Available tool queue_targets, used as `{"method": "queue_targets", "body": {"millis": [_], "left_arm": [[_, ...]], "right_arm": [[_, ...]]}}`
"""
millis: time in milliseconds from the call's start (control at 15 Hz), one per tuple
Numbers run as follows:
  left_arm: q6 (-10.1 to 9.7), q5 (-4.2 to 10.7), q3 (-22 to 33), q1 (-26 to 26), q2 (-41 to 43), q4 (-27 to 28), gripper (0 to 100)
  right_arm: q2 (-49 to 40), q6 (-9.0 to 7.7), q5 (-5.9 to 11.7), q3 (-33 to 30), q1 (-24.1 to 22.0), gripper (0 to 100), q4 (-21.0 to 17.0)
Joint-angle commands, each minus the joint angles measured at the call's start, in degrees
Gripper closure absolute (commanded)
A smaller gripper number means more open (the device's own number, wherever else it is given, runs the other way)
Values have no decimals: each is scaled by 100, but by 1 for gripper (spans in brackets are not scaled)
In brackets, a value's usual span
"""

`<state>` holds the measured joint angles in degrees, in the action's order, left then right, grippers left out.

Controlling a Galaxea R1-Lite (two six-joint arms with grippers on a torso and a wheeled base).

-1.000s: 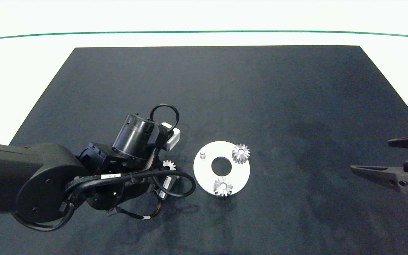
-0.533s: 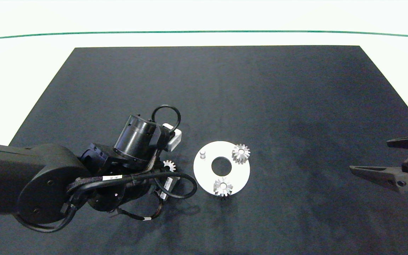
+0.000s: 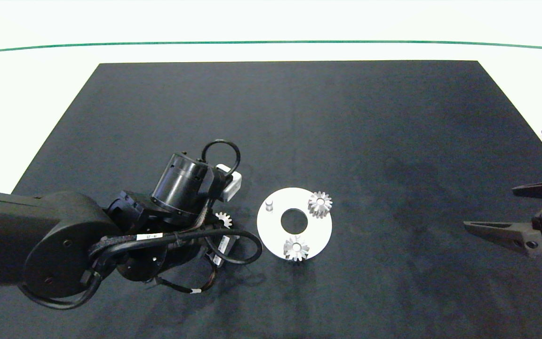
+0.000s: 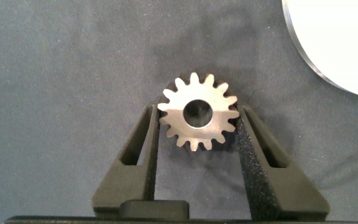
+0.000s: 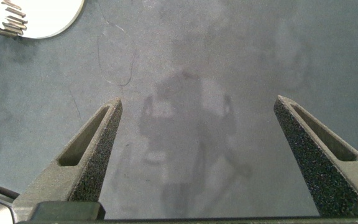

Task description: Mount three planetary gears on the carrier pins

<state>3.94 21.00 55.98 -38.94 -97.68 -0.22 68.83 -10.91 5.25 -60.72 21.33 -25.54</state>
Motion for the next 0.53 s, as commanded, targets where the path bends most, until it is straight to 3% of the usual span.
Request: {"method": "queue_targets", "body": {"millis": [67, 533], "left_arm": [[2, 18, 1, 0, 12, 13, 65], [2, 9, 1, -9, 12, 13, 80]], "right_arm": [[17, -8, 2, 8, 2, 0, -12], [34, -8, 2, 52, 38, 0, -4]]}}
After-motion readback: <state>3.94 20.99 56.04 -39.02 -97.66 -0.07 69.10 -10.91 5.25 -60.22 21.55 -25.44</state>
